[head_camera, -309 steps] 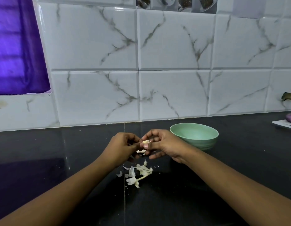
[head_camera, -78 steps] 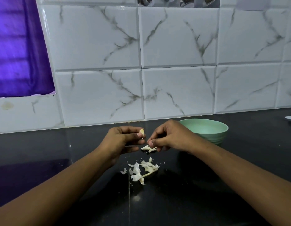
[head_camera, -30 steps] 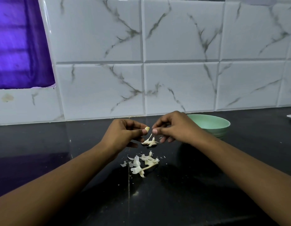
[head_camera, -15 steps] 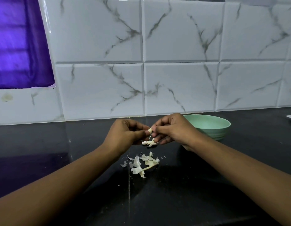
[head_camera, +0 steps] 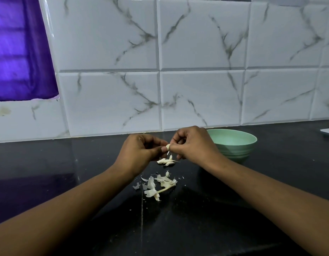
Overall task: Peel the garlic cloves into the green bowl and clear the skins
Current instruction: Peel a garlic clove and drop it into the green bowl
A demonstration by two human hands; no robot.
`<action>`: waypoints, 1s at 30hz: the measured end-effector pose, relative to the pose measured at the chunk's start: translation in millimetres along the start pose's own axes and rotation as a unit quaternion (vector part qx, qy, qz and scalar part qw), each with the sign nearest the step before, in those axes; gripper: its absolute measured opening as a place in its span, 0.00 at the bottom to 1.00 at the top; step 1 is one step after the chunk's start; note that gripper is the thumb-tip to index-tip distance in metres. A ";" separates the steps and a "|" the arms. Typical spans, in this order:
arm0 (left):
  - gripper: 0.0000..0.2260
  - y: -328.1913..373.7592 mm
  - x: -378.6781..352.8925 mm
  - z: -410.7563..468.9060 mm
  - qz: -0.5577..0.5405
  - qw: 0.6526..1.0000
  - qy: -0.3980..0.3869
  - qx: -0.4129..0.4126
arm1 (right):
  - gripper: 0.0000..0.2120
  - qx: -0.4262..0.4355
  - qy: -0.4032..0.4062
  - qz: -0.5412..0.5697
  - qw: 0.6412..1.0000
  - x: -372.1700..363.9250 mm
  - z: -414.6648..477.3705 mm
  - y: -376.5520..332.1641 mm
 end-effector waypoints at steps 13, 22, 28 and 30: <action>0.04 -0.5 -0.2 -0.5 -0.093 0.995 -0.021 0.012 | 0.09 -0.201 -0.069 0.341 0.916 -18.2 -2.7 28.6; 0.06 14.6 7.3 -2.1 0.123 0.987 0.056 -0.089 | 0.08 -0.206 -0.054 0.357 0.909 -19.5 -1.5 31.9; 0.05 3.2 4.4 0.7 0.008 0.999 0.026 -0.027 | 0.07 -0.207 -0.072 0.330 0.919 -22.9 -3.5 31.2; 0.05 1.9 3.9 1.0 -0.012 0.999 0.026 -0.016 | 0.09 -0.212 -0.078 0.317 0.921 -24.1 -4.4 33.0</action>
Point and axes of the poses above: each hand's wrist, its own z-axis towards the middle knuckle, its own x-axis out of the back of the hand, y = z × x, the point moved 8 cm from there along z, towards the middle knuckle, and after that the axes turned 15 degrees about z, right-handed, at the moved point
